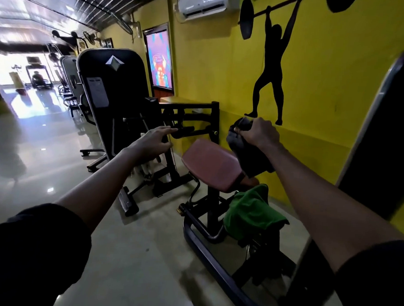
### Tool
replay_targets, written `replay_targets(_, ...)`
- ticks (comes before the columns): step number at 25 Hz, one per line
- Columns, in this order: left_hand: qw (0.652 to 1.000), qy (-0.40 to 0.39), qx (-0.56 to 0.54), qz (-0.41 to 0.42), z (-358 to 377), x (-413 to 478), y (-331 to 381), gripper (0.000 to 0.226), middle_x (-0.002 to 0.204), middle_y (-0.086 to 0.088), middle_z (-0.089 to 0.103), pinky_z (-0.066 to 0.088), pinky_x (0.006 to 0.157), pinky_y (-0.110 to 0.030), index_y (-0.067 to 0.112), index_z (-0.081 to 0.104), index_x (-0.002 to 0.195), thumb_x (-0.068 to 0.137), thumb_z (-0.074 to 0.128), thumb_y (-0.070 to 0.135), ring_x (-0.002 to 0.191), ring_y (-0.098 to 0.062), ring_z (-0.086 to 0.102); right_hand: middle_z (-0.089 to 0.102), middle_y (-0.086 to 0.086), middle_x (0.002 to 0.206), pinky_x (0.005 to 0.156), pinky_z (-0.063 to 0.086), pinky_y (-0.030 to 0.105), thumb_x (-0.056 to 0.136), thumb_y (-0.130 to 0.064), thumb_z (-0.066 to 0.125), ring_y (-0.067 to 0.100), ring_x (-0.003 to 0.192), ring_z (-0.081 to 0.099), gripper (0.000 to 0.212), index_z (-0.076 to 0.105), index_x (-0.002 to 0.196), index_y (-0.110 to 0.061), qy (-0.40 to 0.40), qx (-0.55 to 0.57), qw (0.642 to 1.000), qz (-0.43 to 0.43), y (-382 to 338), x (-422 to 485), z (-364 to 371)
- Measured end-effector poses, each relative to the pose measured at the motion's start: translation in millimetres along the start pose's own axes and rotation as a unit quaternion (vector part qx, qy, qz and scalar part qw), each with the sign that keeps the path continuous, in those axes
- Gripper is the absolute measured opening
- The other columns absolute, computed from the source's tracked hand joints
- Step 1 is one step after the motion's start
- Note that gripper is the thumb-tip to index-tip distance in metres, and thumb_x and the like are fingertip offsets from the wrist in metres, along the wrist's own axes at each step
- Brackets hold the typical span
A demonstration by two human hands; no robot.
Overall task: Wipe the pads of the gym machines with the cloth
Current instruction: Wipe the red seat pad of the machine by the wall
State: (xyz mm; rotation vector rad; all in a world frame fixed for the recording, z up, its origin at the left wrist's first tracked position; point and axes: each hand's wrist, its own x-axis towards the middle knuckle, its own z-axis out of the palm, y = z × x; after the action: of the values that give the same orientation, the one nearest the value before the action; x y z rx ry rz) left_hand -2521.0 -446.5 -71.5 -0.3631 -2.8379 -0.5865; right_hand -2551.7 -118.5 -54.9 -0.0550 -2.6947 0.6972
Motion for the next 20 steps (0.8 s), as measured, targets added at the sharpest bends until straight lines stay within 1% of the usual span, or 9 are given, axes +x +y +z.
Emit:
replay_targets(4, 1.000, -0.002, 0.005, 0.000, 9.2, 92.8, -57.2, 0.056, 0.155, -0.006, 0.036, 0.032, 0.115, -0.042, 0.024, 0.044, 0.147, 0.094, 0.059, 0.020, 0.141, -0.025, 0.035, 0.066, 0.016, 0.107, 0.071, 0.052, 0.040, 0.083, -0.067, 0.066, 0.038, 0.095, 0.064, 0.066, 0.063, 0.116, -0.009, 0.010, -0.006, 1.000, 0.019, -4.3, 90.1, 47.0)
replay_targets(6, 1.000, 0.003, 0.003, 0.016, 18.7, 145.5, -92.4, 0.055, 0.154, -0.007, 0.038, 0.034, 0.114, -0.041, 0.022, 0.044, 0.147, 0.094, 0.059, 0.021, 0.139, -0.025, 0.038, 0.067, 0.016, 0.106, 0.069, 0.051, 0.039, 0.082, -0.067, 0.066, 0.038, 0.095, 0.064, 0.067, 0.063, 0.116, -0.009, 0.027, -0.007, 0.999, 0.037, -2.6, 136.8, 75.1)
replay_targets(9, 0.999, -0.014, -0.007, 0.033, 35.2, 221.0, -137.5, 0.055, 0.154, -0.009, 0.038, 0.031, 0.115, -0.040, 0.020, 0.045, 0.147, 0.095, 0.059, 0.019, 0.141, -0.027, 0.037, 0.066, 0.015, 0.105, 0.068, 0.048, 0.038, 0.083, -0.066, 0.066, 0.037, 0.093, 0.064, 0.065, 0.063, 0.114, -0.009, 0.033, -0.022, 0.997, 0.063, -2.8, 196.5, 114.4)
replay_targets(11, 0.999, -0.030, -0.005, 0.038, 46.4, 262.4, -163.1, 0.055, 0.156, -0.009, 0.035, 0.029, 0.115, -0.039, 0.021, 0.043, 0.148, 0.095, 0.058, 0.018, 0.142, -0.027, 0.034, 0.063, 0.012, 0.095, 0.065, 0.047, 0.036, 0.083, -0.067, 0.066, 0.035, 0.086, 0.062, 0.062, 0.063, 0.107, -0.010, 0.032, -0.032, 0.996, 0.076, 1.0, 227.2, 138.3)
replay_targets(14, 0.998, -0.059, -0.010, 0.038, 72.4, 326.1, -203.3, 0.057, 0.157, -0.010, 0.034, 0.026, 0.115, -0.039, 0.021, 0.041, 0.149, 0.095, 0.059, 0.020, 0.144, -0.026, 0.031, 0.058, 0.007, 0.081, 0.058, 0.042, 0.034, 0.082, -0.070, 0.064, 0.033, 0.078, 0.061, 0.058, 0.061, 0.093, -0.013, 0.029, -0.035, 0.995, 0.087, 10.0, 276.2, 183.8)
replay_targets(17, 0.994, -0.101, 0.001, 0.045, 107.5, 381.6, -232.8, 0.059, 0.158, -0.008, 0.031, 0.024, 0.116, -0.040, 0.024, 0.039, 0.150, 0.095, 0.059, 0.025, 0.146, -0.025, 0.028, 0.058, 0.007, 0.082, 0.057, 0.041, 0.033, 0.083, -0.070, 0.063, 0.031, 0.074, 0.057, 0.057, 0.058, 0.091, -0.014, 0.017, -0.051, 0.992, 0.115, 29.6, 317.2, 227.4)
replay_targets(20, 0.993, -0.107, -0.008, 0.050, 147.8, 432.7, -260.7, 0.057, 0.157, -0.009, 0.033, 0.024, 0.116, -0.040, 0.021, 0.039, 0.150, 0.096, 0.057, 0.025, 0.146, -0.025, 0.028, 0.059, 0.008, 0.083, 0.057, 0.040, 0.033, 0.084, -0.068, 0.062, 0.032, 0.076, 0.059, 0.055, 0.056, 0.088, -0.014, -0.003, -0.069, 0.988, 0.135, 61.8, 353.5, 280.5)
